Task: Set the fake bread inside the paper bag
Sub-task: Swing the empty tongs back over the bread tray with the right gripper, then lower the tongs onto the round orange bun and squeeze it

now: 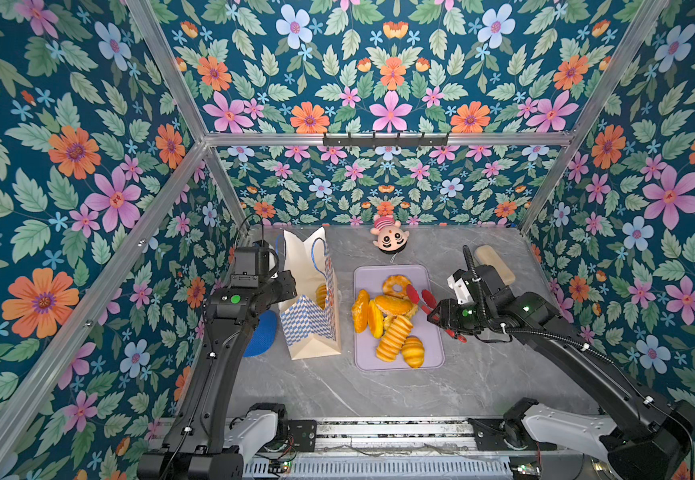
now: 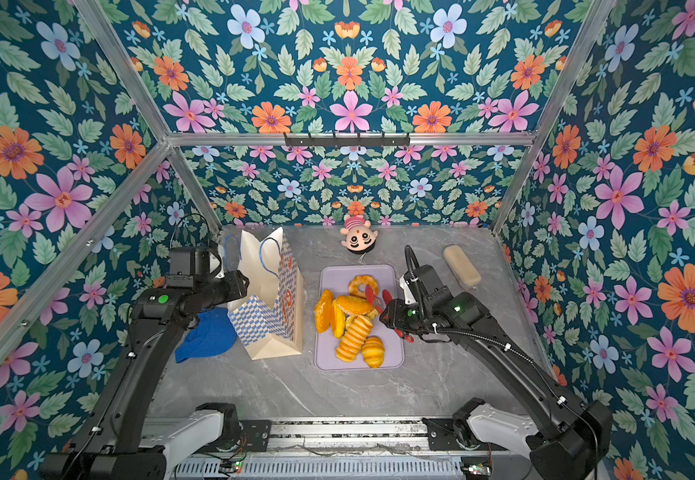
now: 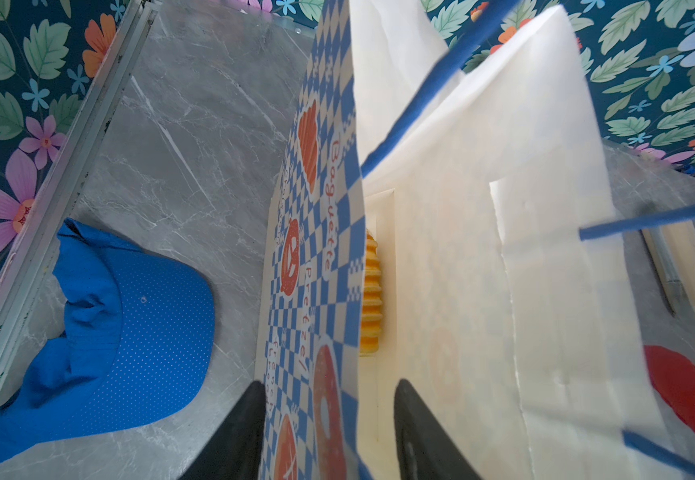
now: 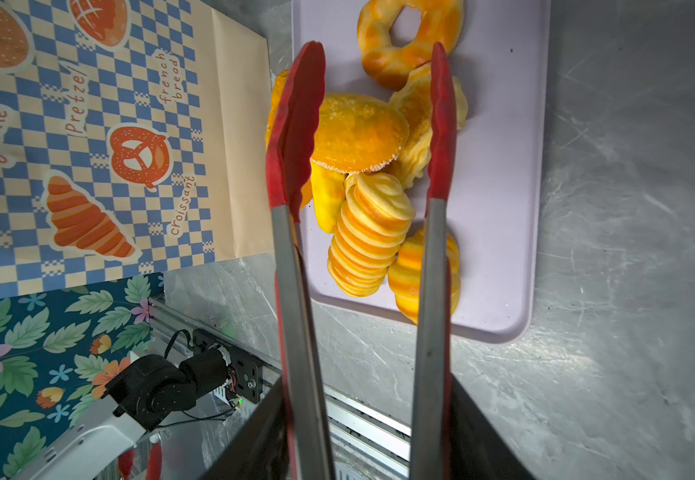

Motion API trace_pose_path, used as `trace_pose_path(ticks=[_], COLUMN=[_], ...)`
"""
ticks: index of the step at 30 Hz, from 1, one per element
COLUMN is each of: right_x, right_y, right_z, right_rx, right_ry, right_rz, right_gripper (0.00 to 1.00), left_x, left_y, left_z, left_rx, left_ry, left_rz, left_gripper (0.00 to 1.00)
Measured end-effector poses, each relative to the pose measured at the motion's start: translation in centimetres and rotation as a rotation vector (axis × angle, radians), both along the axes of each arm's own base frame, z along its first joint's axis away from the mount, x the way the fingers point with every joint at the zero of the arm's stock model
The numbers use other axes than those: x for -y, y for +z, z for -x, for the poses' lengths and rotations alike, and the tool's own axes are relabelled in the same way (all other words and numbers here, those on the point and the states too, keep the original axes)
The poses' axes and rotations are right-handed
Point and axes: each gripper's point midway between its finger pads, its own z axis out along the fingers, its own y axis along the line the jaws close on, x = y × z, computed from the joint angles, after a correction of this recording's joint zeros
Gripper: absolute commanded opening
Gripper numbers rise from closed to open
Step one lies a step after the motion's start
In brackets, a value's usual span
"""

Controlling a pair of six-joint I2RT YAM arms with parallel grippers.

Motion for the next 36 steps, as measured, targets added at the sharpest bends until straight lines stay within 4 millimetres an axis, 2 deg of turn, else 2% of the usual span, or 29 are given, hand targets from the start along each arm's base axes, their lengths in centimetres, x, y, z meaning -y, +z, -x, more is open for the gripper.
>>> trace_pose_path(ticks=[26, 36], right_x=[-1.4, -2.2], right_y=[-3.6, -3.9], right_z=[0.1, 0.0], right_rx=[-0.121, -0.143], right_ry=[-0.049, -0.045], right_rz=[-0.124, -0.165], right_gripper=[0.54, 0.55], left_x=[0.0, 0.0], left_y=[-0.2, -0.4], left_z=[0.0, 0.1], left_rx=[-0.006, -0.009], left_ry=[-0.001, -0.003], left_rz=[-0.001, -0.004], left_gripper=[0.5, 0.5])
